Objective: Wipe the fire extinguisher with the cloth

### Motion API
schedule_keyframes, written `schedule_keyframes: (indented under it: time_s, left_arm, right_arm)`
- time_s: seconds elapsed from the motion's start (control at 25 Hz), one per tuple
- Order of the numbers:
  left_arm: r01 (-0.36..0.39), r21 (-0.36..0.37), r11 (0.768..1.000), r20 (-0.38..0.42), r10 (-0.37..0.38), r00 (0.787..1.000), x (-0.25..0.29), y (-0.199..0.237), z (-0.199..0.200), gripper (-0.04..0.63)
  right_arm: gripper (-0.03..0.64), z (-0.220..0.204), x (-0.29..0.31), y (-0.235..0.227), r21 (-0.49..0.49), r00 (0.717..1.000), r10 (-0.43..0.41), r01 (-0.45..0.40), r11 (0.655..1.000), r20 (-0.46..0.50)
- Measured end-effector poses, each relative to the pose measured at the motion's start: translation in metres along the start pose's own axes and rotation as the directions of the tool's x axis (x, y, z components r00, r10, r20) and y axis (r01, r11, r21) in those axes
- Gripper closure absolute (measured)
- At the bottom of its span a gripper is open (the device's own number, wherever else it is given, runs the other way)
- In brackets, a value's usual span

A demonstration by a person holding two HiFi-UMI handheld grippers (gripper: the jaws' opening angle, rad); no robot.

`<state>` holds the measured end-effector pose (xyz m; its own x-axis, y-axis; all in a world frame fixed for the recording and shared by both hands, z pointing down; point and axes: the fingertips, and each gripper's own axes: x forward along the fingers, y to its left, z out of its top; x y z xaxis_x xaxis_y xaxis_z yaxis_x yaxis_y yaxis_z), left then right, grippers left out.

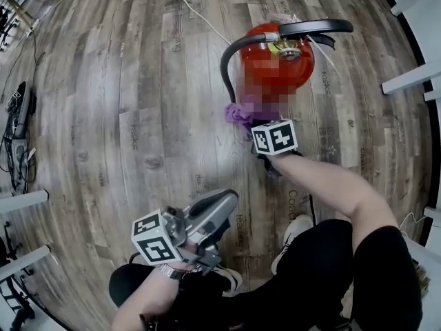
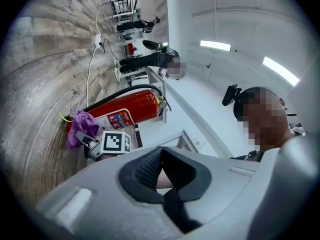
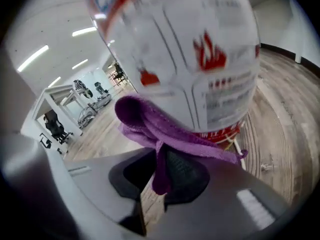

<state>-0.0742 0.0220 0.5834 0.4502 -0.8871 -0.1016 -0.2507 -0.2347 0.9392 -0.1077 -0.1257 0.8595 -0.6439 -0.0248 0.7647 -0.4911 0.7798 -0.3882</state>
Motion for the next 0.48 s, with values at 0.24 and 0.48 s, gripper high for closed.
schedule_keyframes:
  time_s: [0.24,0.48]
  left_arm:
    - [-0.018,-0.009,1.000,0.035,0.018,0.999,-0.014,0.000,0.008,0.598]
    - [0.010,-0.014,1.000,0.032,-0.010,0.999,-0.005,-0.003,0.008,0.598]
  right_arm:
    - [0.558,-0.018,0.029,-0.012,0.011,0.998,-0.055,0.056,0.998,-0.040]
    - [0.560,0.017,-0.015,0.016,0.082,0.995,0.059,-0.065,0.995,0.075]
